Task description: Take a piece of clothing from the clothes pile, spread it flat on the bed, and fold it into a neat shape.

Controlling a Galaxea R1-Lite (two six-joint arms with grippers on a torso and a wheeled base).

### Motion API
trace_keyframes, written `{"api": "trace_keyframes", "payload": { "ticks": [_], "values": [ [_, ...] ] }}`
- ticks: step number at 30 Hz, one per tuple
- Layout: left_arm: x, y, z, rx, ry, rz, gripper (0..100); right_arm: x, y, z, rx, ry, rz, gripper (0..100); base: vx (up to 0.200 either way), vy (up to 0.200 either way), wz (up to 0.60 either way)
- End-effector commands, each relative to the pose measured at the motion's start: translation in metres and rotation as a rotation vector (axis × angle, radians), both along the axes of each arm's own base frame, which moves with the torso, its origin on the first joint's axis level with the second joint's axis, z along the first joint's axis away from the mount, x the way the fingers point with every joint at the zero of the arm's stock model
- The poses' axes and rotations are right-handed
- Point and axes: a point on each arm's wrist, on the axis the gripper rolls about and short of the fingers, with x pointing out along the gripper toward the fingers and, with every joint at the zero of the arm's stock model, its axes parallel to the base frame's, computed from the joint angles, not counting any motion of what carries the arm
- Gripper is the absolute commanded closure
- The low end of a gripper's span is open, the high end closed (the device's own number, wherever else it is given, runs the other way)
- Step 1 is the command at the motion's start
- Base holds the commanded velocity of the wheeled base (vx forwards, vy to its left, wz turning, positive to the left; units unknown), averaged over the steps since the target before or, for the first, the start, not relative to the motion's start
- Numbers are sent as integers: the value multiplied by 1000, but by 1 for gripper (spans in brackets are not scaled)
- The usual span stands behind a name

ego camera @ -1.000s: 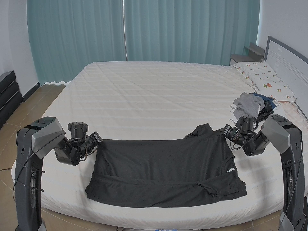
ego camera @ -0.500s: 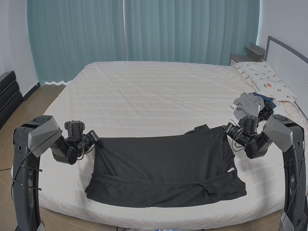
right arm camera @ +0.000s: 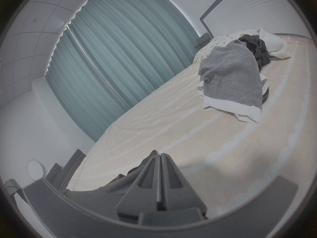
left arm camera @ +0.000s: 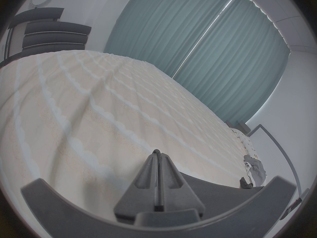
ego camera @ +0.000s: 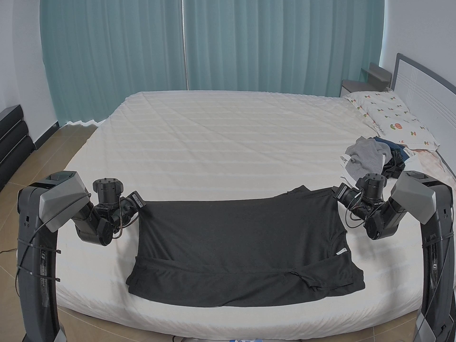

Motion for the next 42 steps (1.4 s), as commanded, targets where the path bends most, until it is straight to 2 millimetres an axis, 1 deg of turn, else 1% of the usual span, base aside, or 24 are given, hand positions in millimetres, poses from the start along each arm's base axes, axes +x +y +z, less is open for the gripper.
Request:
{"api": "trace_keyframes", "payload": {
  "ticks": [1, 3, 6, 7, 13, 18, 19, 23, 26, 28, 30, 32, 36, 39, 42],
  "values": [
    [-3, 0, 0, 1, 9, -2, 100, -7, -6, 1, 5, 15, -9, 100, 0, 0, 0],
    [-4, 0, 0, 1, 10, -3, 100, -11, -7, 5, 11, 21, -1, 100, 0, 0, 0],
    [-5, 1, 0, 2, 15, -2, 100, -18, -10, 5, 19, 38, 18, 100, 0, 0, 0],
    [-5, 1, 0, 2, 15, -2, 100, -18, -10, 5, 19, 38, 18, 100, 0, 0, 0],
    [-12, 1, 3, 19, 25, -19, 100, -33, -11, 4, 30, 33, 66, 100, 0, 0, 0],
    [-16, 2, 3, 45, 34, -28, 100, -43, -16, 5, 35, 45, 64, 100, 0, 0, 0],
    [-18, 2, 3, 62, 42, -38, 100, -48, -22, 5, 40, 54, 66, 100, 0, 0, 0],
    [-23, 2, 1, 71, 53, -55, 100, -58, -26, 6, 45, 71, 64, 100, 0, 0, 0],
    [-25, 2, 7, 71, 42, -56, 100, -67, -25, 4, 47, 99, 70, 100, 0, 0, 0],
    [-26, 2, 8, 72, 33, -57, 100, -68, -24, 4, 42, 101, 78, 100, 0, 0, 0],
    [-27, 1, 15, 68, 8, -63, 100, -68, -24, 5, 43, 98, 77, 100, 0, 0, 0],
    [-27, -3, 17, 66, -2, -69, 100, -66, -24, 8, 47, 83, 77, 100, 0, 0, 0],
    [-24, -11, 17, 72, -40, -77, 100, -61, -26, 10, 45, 39, 71, 100, 0, 0, 0],
    [-23, -12, 19, 73, -75, -78, 100, -58, -28, 9, 56, 20, 61, 100, 0, 0, 0],
    [-20, -12, 16, 73, -78, -76, 100, -54, -30, 9, 73, 10, 52, 100, 0, 0, 0]
  ]
}}
